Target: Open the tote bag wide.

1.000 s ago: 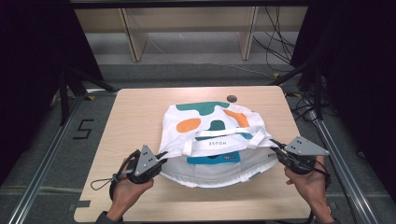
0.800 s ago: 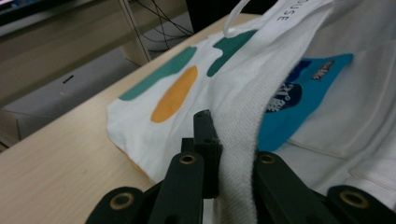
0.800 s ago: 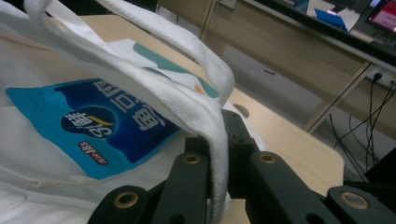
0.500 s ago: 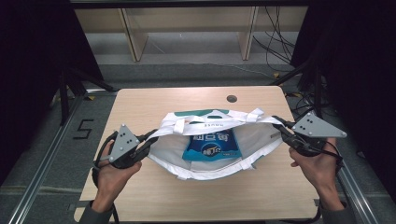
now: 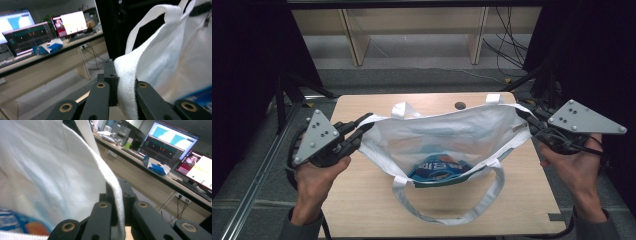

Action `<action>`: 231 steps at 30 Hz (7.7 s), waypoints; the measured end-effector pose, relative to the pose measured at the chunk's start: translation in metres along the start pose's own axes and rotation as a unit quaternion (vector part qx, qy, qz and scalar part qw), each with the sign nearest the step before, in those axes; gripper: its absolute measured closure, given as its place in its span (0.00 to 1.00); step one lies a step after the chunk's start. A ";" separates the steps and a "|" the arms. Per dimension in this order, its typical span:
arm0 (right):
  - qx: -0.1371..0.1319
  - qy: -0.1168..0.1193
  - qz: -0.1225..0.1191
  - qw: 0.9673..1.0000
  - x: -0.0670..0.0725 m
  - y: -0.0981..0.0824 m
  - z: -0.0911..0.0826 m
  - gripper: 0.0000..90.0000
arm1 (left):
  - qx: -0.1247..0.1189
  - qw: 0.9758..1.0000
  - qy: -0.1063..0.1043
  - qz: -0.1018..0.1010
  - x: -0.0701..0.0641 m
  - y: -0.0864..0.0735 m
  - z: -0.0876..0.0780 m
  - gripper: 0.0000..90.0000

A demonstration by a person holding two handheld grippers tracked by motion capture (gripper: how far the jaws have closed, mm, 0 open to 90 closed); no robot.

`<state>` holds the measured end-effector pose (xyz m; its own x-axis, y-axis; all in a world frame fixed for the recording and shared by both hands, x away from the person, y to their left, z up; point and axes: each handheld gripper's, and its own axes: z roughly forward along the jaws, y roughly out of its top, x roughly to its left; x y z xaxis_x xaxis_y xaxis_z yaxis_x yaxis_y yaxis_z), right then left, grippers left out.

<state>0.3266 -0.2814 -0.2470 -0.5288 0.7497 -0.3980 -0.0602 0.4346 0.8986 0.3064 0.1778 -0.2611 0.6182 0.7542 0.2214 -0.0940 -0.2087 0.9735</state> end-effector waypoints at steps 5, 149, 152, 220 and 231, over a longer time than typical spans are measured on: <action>-0.002 0.013 0.025 1.000 0.000 -0.001 0.001 0.98 | 0.020 1.000 -0.011 -0.021 0.005 -0.008 0.008 0.96; 0.221 0.201 0.031 0.954 0.120 -0.142 0.073 0.98 | 0.265 0.959 -0.096 0.033 -0.115 -0.204 0.103 0.99; 0.242 0.212 0.047 0.946 0.122 -0.159 0.079 0.98 | 0.270 0.958 -0.093 0.037 -0.118 -0.206 0.105 0.98; 0.265 0.136 0.144 0.944 0.049 -0.138 0.097 0.91 | 0.245 0.956 -0.158 -0.022 -0.090 -0.164 0.053 0.58; 0.254 0.135 0.139 0.948 0.045 -0.137 0.098 0.90 | 0.140 0.984 -0.100 -0.041 -0.033 -0.092 0.021 0.52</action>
<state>0.3934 -0.2583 -0.4062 -0.6658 0.7453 -0.0354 0.4927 0.4748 0.7292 0.3114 0.1591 -0.3590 0.7588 0.6436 0.0994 0.1644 -0.3369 0.9271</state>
